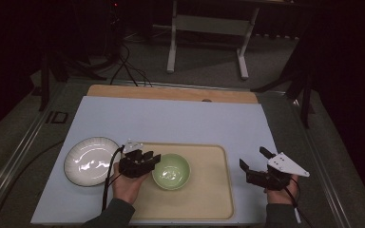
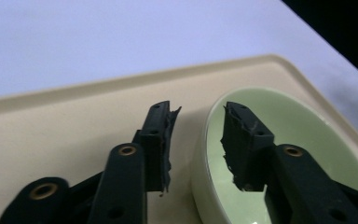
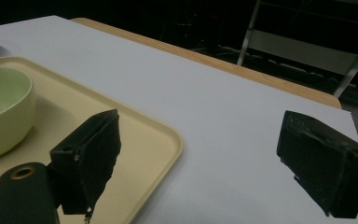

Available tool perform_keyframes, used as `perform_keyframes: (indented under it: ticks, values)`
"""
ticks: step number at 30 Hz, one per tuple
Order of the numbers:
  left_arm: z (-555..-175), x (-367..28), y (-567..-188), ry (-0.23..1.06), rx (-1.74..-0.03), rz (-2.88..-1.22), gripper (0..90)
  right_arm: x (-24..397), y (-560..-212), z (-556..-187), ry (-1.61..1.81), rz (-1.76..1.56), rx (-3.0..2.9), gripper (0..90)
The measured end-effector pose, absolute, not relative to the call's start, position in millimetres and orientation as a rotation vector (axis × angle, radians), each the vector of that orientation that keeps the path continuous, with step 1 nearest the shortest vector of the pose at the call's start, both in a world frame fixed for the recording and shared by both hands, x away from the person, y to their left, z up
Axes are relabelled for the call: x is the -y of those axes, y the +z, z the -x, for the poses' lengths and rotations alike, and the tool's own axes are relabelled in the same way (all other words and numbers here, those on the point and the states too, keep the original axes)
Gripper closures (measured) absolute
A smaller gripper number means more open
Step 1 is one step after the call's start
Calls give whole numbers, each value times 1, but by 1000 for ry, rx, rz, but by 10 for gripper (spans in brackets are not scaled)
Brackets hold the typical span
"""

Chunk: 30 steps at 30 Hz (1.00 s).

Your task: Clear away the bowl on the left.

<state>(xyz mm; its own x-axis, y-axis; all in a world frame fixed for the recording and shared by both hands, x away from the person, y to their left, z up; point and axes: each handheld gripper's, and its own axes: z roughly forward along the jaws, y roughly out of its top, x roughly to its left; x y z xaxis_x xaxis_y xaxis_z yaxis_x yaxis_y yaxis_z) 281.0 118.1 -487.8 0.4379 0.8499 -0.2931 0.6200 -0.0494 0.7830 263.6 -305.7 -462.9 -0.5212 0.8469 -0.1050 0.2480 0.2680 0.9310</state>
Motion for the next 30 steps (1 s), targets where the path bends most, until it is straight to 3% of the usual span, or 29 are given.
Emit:
perform_keyframes:
  ticks: [13,30]
  values:
    - [-275,-144,-462,381,-1266,-1723,493,306,-463,-263,1252,-985,-1927,129]
    - [-263,-207,-437,629,-1344,-1691,408,307,-462,-263,1255,-988,-1922,129]
